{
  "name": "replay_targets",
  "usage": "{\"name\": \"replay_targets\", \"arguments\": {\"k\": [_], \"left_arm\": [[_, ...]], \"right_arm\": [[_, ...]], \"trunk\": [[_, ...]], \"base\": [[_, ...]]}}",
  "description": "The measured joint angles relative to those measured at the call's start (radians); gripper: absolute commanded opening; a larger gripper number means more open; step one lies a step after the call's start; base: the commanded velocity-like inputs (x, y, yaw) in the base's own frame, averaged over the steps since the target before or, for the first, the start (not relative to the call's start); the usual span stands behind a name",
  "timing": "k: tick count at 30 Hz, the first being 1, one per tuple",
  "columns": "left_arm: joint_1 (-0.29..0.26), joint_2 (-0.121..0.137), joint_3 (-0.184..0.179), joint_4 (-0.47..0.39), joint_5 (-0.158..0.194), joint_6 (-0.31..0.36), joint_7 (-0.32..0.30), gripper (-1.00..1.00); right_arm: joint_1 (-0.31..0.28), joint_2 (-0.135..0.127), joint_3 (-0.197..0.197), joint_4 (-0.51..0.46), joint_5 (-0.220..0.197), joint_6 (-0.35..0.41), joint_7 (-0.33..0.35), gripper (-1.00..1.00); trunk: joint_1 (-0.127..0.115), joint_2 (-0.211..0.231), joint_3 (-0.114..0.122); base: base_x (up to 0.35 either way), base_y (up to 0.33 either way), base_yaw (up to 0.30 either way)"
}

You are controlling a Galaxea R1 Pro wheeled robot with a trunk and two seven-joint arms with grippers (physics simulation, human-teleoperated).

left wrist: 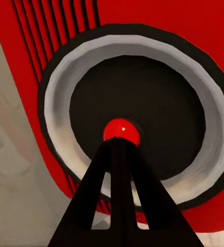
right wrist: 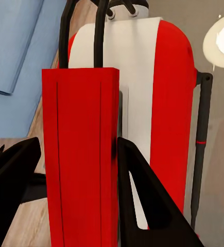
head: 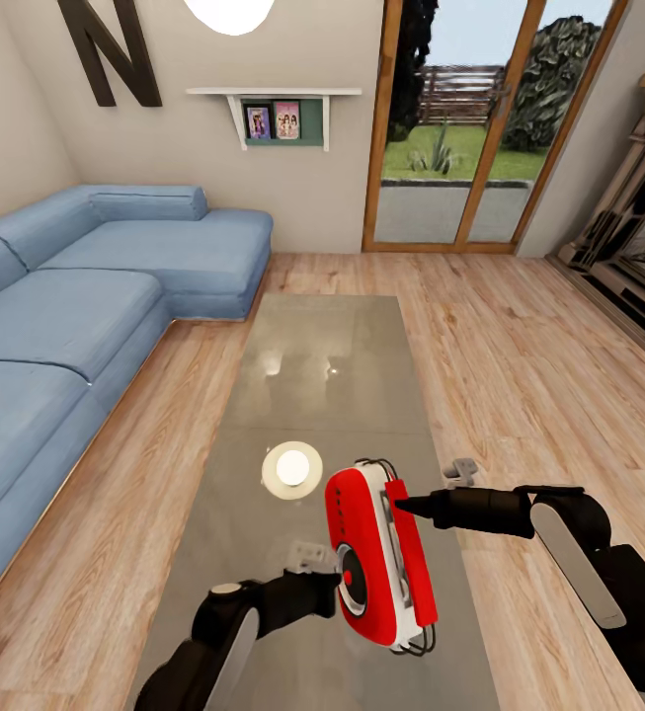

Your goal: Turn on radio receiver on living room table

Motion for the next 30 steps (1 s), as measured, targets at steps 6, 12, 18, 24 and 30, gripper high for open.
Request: {"name": "replay_targets", "arguments": {"k": [6,12,18,24,30], "left_arm": [[-0.033,-0.008,0.0,0.082,0.002,-0.05,0.0,-1.0],[-0.035,-0.01,-0.001,0.09,0.001,-0.059,0.0,-1.0],[-0.035,-0.01,-0.001,0.082,0.003,-0.058,-0.003,-1.0],[-0.035,-0.009,-0.001,0.07,0.003,-0.047,-0.014,-1.0],[-0.035,-0.006,-0.001,0.041,0.003,-0.04,-0.014,-1.0]], "right_arm": [[0.0,0.0,0.0,0.0,0.0,0.0,0.0,-1.0],[0.0,0.0,0.0,0.0,0.0,0.0,0.0,-1.0],[0.0,0.0,0.0,0.004,0.0,0.0,0.0,-1.0],[0.0,0.0,-0.01,0.009,0.065,0.0,-0.007,-1.0],[0.0,0.003,-0.026,0.011,0.261,-0.002,-0.102,-1.0]], "trunk": [[0.0,0.0,0.0],[0.0,0.0,0.0],[0.0,0.0,0.0],[0.0,0.0,0.0],[0.0,0.0,0.0]], "base": [[0.0,0.0,0.0],[0.0,0.0,0.0],[0.0,0.0,0.0],[0.0,0.0,0.0],[0.0,0.0,0.0]]}}
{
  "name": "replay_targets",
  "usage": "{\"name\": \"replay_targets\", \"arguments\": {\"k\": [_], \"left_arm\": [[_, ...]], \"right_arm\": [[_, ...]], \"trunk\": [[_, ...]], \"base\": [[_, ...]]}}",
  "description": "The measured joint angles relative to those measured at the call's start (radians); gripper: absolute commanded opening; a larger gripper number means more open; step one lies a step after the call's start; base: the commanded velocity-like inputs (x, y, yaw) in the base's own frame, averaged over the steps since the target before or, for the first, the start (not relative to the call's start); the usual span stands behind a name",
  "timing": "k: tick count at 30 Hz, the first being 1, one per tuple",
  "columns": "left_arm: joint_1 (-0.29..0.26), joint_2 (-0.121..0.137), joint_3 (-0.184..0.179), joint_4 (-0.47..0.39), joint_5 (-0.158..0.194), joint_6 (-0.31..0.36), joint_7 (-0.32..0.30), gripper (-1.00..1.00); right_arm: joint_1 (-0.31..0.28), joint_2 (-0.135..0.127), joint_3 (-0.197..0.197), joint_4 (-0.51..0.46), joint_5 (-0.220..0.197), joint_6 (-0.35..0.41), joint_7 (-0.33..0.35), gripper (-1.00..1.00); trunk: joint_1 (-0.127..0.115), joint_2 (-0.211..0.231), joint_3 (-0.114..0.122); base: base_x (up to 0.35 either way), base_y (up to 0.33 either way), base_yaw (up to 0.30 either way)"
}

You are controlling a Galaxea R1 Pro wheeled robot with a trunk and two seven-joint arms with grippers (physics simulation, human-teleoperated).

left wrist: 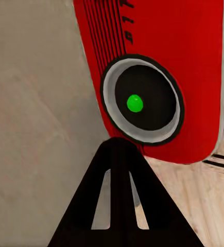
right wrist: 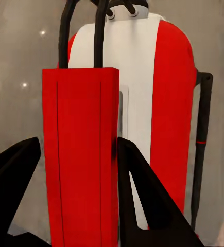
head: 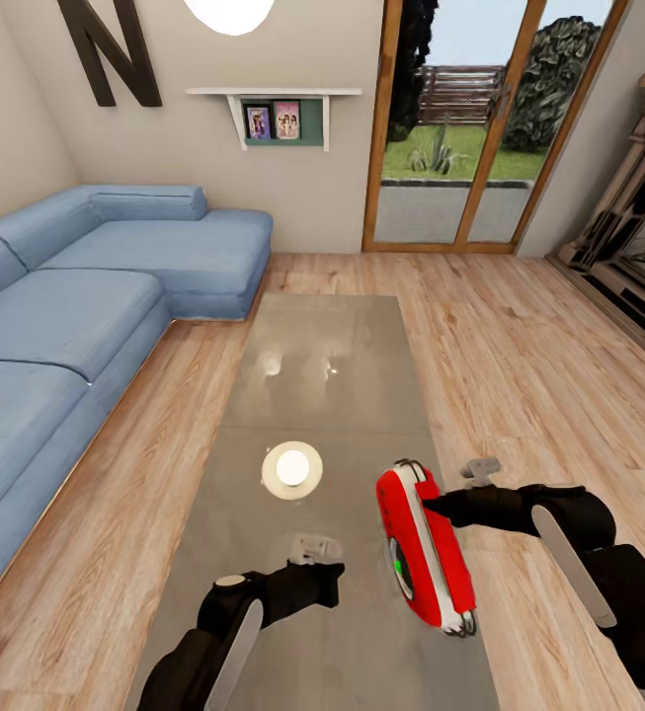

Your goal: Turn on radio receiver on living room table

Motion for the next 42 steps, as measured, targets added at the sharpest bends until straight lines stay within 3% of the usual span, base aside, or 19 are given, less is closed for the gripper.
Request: {"name": "replay_targets", "arguments": {"k": [1,2,6,8,11,15,18,21,32,36,40,42], "left_arm": [[0.0,0.0,0.0,0.0,0.0,0.0,0.0,-1.0],[0.0,0.0,0.0,-0.001,0.0,0.0,0.0,-1.0],[0.0,0.001,0.0,-0.001,-0.001,0.001,0.002,-1.0],[0.0,0.002,0.0,0.0,-0.002,0.001,0.003,-1.0],[0.0,0.002,0.0,0.001,-0.002,0.0,0.004,-1.0],[0.0,0.005,0.0,0.003,-0.004,-0.001,0.005,-1.0],[0.0,0.007,0.001,0.008,-0.006,-0.003,0.005,-1.0],[0.0,0.008,0.002,0.01,-0.006,-0.004,0.006,-1.0],[0.0,0.023,0.009,0.026,-0.002,-0.018,0.004,-1.0],[0.0,0.035,0.01,0.027,-0.003,-0.021,0.002,-1.0],[0.0,0.051,0.008,0.028,-0.004,-0.062,0.002,-1.0],[0.0,0.053,0.008,0.028,-0.004,-0.088,0.004,-1.0]], "right_arm": [[0.0,0.001,0.0,0.0,0.006,0.0,-0.011,-1.0],[0.0,0.01,0.0,0.0,-0.018,0.005,-0.053,-1.0],[0.0,0.016,0.001,-0.001,0.004,0.004,-0.113,-1.0],[0.0,0.017,0.003,-0.001,-0.005,0.004,-0.128,-1.0],[0.0,0.016,0.004,0.005,-0.011,0.005,-0.134,-1.0],[0.0,0.014,0.002,0.036,0.027,0.004,-0.141,-1.0],[-0.003,0.014,0.002,0.083,0.014,0.005,-0.141,-1.0],[-0.005,0.014,0.002,0.109,0.035,0.004,-0.141,-1.0],[-0.067,0.014,0.001,0.153,0.012,0.005,-0.129,-1.0],[-0.137,0.025,0.002,0.292,0.019,0.004,-0.114,-1.0],[-0.244,0.075,0.002,0.554,0.017,0.004,-0.1,-1.0],[-0.271,0.089,0.002,0.608,0.014,0.005,-0.099,-1.0]], "trunk": [[0.0,0.0,0.0],[0.0,0.0,0.0],[0.0,0.0,0.0],[0.0,0.0,0.0],[0.0,0.0,0.0],[0.0,0.0,0.0],[0.0,0.0,0.0],[0.0,0.0,0.0],[0.0,0.0,0.0],[0.0,0.0,0.0],[0.0,0.0,0.0],[0.0,0.0,0.0]], "base": [[0.0,0.0,0.0],[0.0,0.0,0.0],[0.0,0.0,0.0],[0.0,0.0,0.0],[0.0,0.0,0.0],[0.0,0.0,0.0],[0.0,0.0,0.0],[0.0,0.0,0.0],[0.0,0.0,0.0],[0.0,0.0,0.0],[0.0,0.0,0.0],[0.0,0.0,0.0]]}}
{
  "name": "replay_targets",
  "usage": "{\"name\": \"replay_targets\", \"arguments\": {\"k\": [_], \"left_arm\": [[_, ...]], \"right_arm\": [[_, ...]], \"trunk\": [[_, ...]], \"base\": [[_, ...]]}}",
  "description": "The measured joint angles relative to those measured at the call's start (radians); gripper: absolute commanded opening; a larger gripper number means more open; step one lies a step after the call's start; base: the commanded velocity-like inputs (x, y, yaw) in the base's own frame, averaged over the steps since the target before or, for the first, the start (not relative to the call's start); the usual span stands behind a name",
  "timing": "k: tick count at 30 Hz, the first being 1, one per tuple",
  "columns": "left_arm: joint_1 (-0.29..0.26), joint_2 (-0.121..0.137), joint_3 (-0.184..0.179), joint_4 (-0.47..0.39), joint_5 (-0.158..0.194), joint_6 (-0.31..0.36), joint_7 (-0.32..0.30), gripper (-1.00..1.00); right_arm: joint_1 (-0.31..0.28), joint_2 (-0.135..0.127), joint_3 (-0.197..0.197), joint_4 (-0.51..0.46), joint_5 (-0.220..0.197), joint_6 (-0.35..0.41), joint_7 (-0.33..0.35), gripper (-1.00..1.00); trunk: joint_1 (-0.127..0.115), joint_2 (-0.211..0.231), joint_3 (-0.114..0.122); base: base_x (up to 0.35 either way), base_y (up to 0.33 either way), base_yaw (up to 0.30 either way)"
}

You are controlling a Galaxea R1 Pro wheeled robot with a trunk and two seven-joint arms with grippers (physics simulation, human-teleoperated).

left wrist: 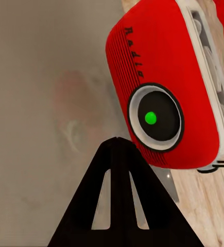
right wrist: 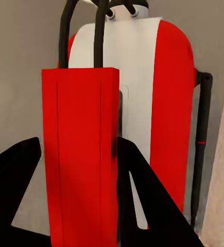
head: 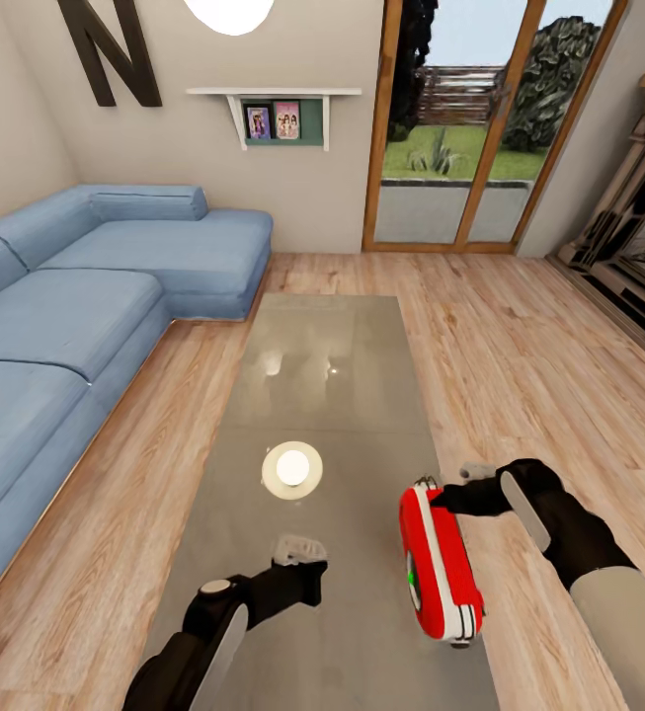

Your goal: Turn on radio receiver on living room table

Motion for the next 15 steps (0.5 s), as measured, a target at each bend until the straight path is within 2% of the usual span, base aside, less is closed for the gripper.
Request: {"name": "replay_targets", "arguments": {"k": [4,7,10,15], "left_arm": [[0.0,0.001,0.0,0.0,-0.003,-0.025,0.001,-1.0],[0.0,0.002,0.0,0.0,-0.003,-0.027,0.002,-1.0],[0.0,0.002,0.0,0.0,-0.003,-0.027,0.002,-1.0],[0.0,0.001,0.0,0.0,-0.001,-0.027,0.001,-1.0]], "right_arm": [[-0.024,0.017,0.002,0.027,-0.005,0.0,0.004,-1.0],[-0.027,0.021,0.004,0.027,0.008,-0.001,0.005,-1.0],[-0.028,0.024,0.005,0.026,-0.003,0.0,0.005,-1.0],[-0.028,0.025,0.004,0.014,0.004,0.0,0.005,-1.0]], "trunk": [[0.0,0.0,0.0],[0.0,0.0,0.0],[0.0,0.0,0.0],[0.0,0.0,0.0]], "base": [[0.0,0.0,0.0],[0.0,0.0,0.0],[0.0,0.0,0.0],[0.0,0.0,0.0]]}}
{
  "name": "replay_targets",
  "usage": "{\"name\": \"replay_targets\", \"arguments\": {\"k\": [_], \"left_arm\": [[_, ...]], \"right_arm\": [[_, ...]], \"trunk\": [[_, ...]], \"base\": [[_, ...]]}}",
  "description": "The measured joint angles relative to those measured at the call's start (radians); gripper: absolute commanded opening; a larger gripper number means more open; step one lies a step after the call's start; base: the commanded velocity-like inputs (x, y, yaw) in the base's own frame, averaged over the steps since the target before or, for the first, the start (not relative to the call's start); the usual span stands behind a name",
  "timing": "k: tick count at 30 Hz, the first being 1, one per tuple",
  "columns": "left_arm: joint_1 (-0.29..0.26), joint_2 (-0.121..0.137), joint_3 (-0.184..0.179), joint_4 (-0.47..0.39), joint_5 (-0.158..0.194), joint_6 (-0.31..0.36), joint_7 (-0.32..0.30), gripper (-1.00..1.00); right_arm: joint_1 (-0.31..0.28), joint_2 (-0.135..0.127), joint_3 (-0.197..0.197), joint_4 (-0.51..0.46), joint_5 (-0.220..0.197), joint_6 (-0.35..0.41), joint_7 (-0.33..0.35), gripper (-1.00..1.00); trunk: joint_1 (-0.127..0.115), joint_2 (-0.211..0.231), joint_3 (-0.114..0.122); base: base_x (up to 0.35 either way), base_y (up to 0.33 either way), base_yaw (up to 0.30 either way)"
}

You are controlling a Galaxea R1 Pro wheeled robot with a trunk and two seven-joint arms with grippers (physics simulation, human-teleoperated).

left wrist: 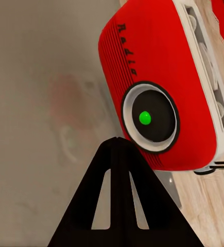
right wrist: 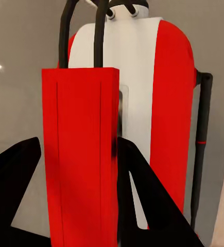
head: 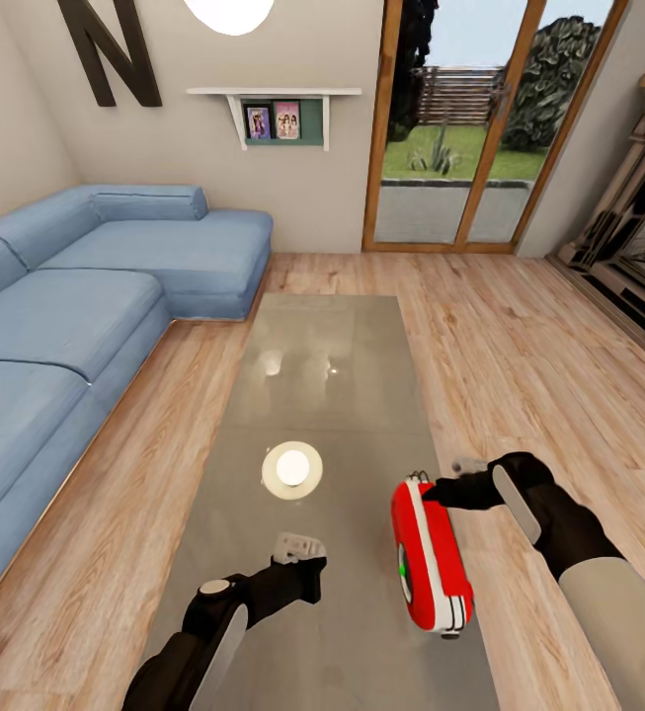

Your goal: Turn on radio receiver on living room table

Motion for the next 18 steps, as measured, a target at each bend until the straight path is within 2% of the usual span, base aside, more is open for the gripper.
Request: {"name": "replay_targets", "arguments": {"k": [8,11,18], "left_arm": [[0.0,0.005,0.002,-0.006,-0.002,-0.006,0.005,-1.0],[0.0,0.007,0.002,-0.014,-0.002,-0.006,0.005,-1.0],[0.0,0.007,0.0,0.015,-0.008,-0.006,0.009,-1.0]], "right_arm": [[-0.001,0.007,0.003,-0.008,0.008,0.0,0.004,-1.0],[-0.001,0.01,0.003,0.009,-0.003,0.001,0.008,-1.0],[0.031,-0.002,0.003,0.013,0.028,0.0,0.013,-1.0]], "trunk": [[0.0,0.0,0.0],[0.0,0.0,0.0],[0.0,0.0,0.0]], "base": [[0.0,0.0,0.0],[0.0,0.0,0.0],[0.0,0.0,0.0]]}}
